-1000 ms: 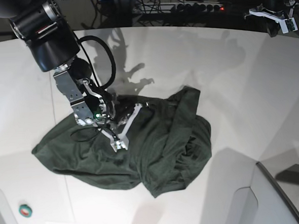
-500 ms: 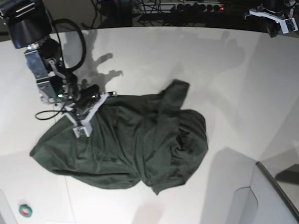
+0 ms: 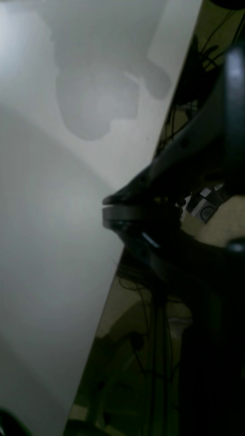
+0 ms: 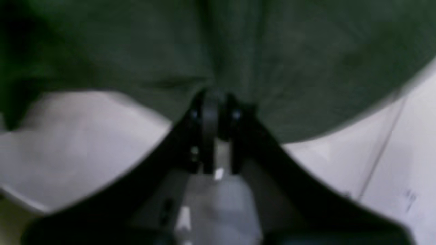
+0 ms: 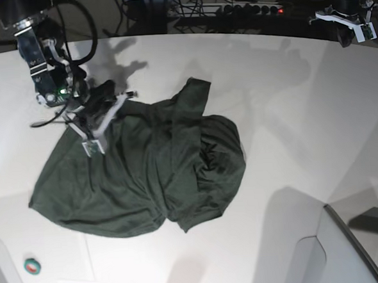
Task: Layout the t-shirt on the table in an organized manner, then fold the t-shirt properly
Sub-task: 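Drag the grasped fabric outward with the right gripper and release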
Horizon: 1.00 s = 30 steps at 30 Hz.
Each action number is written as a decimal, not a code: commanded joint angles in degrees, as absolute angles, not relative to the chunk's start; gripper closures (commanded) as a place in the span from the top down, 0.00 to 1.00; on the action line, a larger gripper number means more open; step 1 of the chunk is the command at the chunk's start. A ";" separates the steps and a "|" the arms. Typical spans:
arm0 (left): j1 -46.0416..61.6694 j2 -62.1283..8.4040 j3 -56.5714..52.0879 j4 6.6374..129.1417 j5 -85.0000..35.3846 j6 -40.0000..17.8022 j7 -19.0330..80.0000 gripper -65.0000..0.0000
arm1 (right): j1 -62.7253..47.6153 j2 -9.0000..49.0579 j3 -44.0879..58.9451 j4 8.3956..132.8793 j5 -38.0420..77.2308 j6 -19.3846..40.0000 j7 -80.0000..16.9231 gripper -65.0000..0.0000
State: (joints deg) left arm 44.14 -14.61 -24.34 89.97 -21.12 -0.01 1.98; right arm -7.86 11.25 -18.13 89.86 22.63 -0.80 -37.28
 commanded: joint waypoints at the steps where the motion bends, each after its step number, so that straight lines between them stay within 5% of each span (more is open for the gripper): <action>1: 44.88 -15.25 -24.84 90.68 -21.14 0.31 0.66 0.00 | -6.64 11.03 -20.97 93.05 22.99 -0.40 -35.65 0.27; 5: 44.88 -15.25 -24.84 90.68 -21.14 0.31 0.66 0.00 | -3.12 10.07 -31.96 93.85 23.16 -0.48 -41.63 0.58; 7: 44.88 -15.25 -24.84 90.68 -21.14 0.31 0.66 0.00 | -1.63 7.87 -34.77 91.38 23.25 -0.48 -43.03 0.64; 11: 44.97 -15.25 -24.84 90.68 -21.23 0.31 0.66 0.00 | -0.31 4.00 -34.77 86.46 22.99 -0.48 -42.59 0.57; 28: 44.88 -15.16 -24.75 90.68 -21.14 0.31 0.66 0.00 | 1.27 2.15 -34.86 77.32 22.99 -0.48 -36.09 0.57; 30: 44.88 -15.16 -24.66 90.68 -21.14 0.31 0.66 0.00 | 1.27 1.98 -34.86 77.32 22.99 -0.48 -36.09 0.50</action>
